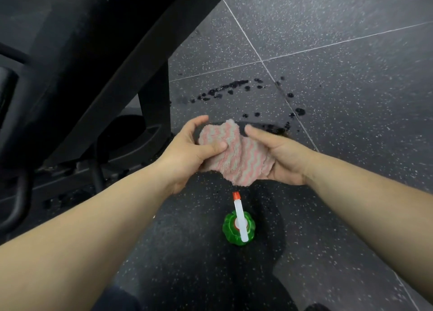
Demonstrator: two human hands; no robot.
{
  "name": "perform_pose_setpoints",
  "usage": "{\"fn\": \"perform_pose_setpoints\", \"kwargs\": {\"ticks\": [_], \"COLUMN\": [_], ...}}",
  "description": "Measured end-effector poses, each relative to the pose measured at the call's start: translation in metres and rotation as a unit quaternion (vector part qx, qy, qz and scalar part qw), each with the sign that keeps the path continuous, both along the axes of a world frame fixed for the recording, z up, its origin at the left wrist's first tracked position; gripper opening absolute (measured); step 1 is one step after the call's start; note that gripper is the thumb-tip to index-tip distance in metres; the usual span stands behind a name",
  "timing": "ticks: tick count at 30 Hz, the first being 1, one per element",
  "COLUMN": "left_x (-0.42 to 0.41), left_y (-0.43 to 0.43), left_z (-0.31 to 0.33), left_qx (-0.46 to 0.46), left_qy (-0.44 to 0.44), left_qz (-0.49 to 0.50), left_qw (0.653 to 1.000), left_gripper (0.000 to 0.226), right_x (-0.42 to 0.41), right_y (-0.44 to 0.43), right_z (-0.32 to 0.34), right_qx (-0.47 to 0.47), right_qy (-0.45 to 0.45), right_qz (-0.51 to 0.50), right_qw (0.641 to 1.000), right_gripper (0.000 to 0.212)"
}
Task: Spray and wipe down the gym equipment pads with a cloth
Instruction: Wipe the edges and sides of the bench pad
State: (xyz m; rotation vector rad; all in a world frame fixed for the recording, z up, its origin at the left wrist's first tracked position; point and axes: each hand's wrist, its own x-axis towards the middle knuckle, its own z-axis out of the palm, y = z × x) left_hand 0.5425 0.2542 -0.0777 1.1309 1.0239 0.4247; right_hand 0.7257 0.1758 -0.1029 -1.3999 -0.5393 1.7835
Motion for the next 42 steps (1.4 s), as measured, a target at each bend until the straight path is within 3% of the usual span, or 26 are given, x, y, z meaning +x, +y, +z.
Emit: {"fn": "perform_pose_setpoints", "kwargs": {"ticks": [3,6,9,11,12,14,16,17,20,22,26,28,29,31,32,33,34,36,37,39,42], "left_x": [-0.003,-0.008,-0.009,-0.008,-0.005,0.001,0.005,0.006,0.001,-0.002,-0.001,-0.004,-0.006,-0.01,-0.011,-0.011,-0.011,-0.012,-0.012,-0.013,-0.011], "left_y": [0.005,0.005,0.0,-0.005,-0.008,-0.013,-0.014,-0.012,-0.003,-0.001,0.002,0.003,0.003,0.004,0.003,0.003,0.003,0.002,0.003,0.001,0.001], "left_z": [-0.002,-0.003,-0.004,-0.005,-0.004,-0.003,-0.006,-0.008,-0.017,-0.021,-0.021,-0.022,-0.023,-0.026,-0.027,-0.028,-0.029,-0.029,-0.029,-0.027,-0.028], "left_qx": [0.01,0.101,0.293,0.372,0.373,0.28,0.155,0.146,0.235,0.179,0.036,0.013,0.004,-0.019,-0.034,-0.044,-0.051,-0.071,-0.072,-0.071,-0.049], "left_qy": [0.017,0.125,0.285,0.292,0.276,0.187,0.069,0.045,0.122,0.152,0.169,0.188,0.194,0.185,0.177,0.174,0.173,0.171,0.173,0.18,0.198], "left_qz": [-0.013,-0.004,-0.021,-0.067,-0.103,-0.145,-0.106,-0.067,-0.01,-0.049,-0.093,-0.098,-0.098,-0.094,-0.089,-0.084,-0.078,-0.066,-0.064,-0.074,-0.081], "left_qw": [1.0,0.987,0.913,0.879,0.88,0.931,0.98,0.986,0.964,0.971,0.981,0.977,0.976,0.978,0.98,0.98,0.98,0.981,0.98,0.978,0.976], "left_gripper": [0.088,0.102,0.103,0.101,0.098,0.084,0.075,0.07,0.058,0.069,0.032,0.028,0.028,0.033,0.041,0.05,0.06,0.064,0.056,0.032,0.029], "right_x": [-0.002,-0.002,-0.015,-0.025,-0.029,-0.032,-0.032,-0.03,-0.029,-0.029,-0.019,-0.003,0.005,0.014,0.011,0.002,-0.009,-0.036,-0.048,-0.066,-0.083], "right_y": [0.005,0.011,0.014,0.015,0.015,0.014,0.014,0.013,0.01,0.007,-0.002,-0.016,-0.026,-0.052,-0.065,-0.076,-0.084,-0.091,-0.091,-0.086,-0.078], "right_z": [-0.004,-0.007,-0.008,-0.007,-0.005,-0.002,-0.002,-0.004,-0.008,-0.011,-0.018,-0.025,-0.03,-0.05,-0.061,-0.074,-0.086,-0.105,-0.113,-0.123,-0.127], "right_qx": [0.006,0.002,-0.019,-0.014,-0.004,0.02,0.039,0.043,0.044,0.047,0.052,0.037,0.016,-0.048,-0.06,-0.054,-0.034,0.03,0.055,0.074,0.055], "right_qy": [-0.017,-0.03,-0.035,0.006,0.04,0.086,0.097,0.097,0.077,0.064,0.033,-0.108,-0.227,-0.419,-0.464,-0.479,-0.476,-0.475,-0.48,-0.491,-0.502], "right_qz": [-0.027,-0.071,-0.075,-0.1,-0.11,-0.09,-0.079,-0.092,-0.114,-0.104,-0.088,-0.007,0.093,0.296,0.361,0.396,0.408,0.37,0.324,0.236,0.141], "right_qw": [0.999,0.997,0.996,0.995,0.993,0.992,0.991,0.99,0.989,0.991,0.994,0.993,0.969,0.857,0.806,0.782,0.778,0.797,0.813,0.835,0.851], "right_gripper": [0.04,0.03,0.014,0.02,0.031,0.051,0.043,0.035,0.036,0.036,0.037,0.039,0.055,0.095,0.114,0.128,0.134,0.135,0.131,0.115,0.083]}}
